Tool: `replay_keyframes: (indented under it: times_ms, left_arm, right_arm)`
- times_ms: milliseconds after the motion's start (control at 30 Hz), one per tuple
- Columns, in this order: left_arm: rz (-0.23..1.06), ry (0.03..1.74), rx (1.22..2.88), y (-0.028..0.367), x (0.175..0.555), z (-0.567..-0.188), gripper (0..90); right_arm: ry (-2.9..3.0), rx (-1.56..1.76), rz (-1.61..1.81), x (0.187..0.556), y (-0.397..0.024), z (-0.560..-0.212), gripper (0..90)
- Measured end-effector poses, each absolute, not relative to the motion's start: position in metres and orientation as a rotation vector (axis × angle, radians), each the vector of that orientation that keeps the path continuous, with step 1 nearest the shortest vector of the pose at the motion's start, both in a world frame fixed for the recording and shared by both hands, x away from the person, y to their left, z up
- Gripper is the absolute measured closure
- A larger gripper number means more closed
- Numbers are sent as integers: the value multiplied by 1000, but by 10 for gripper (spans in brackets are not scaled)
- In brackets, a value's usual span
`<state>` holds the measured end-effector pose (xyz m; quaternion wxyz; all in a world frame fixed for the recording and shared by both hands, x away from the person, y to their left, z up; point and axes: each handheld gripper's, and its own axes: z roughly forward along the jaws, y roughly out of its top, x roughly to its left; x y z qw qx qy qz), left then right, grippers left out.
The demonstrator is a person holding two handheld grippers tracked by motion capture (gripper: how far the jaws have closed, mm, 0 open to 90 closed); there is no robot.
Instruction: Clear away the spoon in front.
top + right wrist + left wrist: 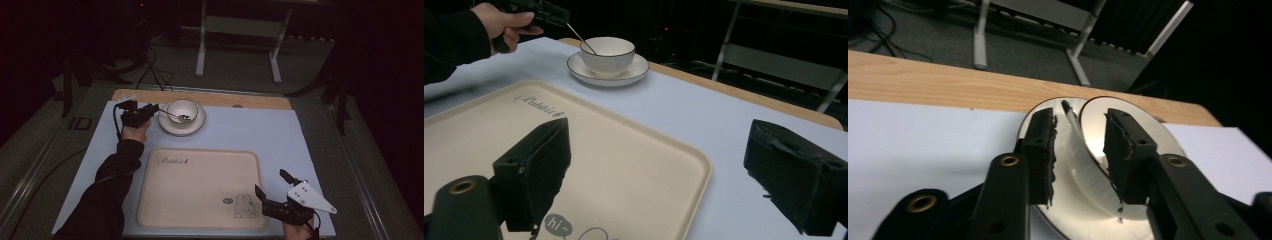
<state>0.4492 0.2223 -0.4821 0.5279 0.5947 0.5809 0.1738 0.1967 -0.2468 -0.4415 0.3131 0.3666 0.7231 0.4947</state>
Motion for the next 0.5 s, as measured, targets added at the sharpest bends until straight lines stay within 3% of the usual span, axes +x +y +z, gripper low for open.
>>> replay_keyframes:
  times_ms: [267,500]
  left_arm:
    - [424,1371,1396,218,449,-481,833]
    - [429,1321,1385,214,448,-475,889]
  right_arm:
    - [1913,965,1300,197,-247,-442,116]
    - [1914,966,1300,197,-247,-442,116]
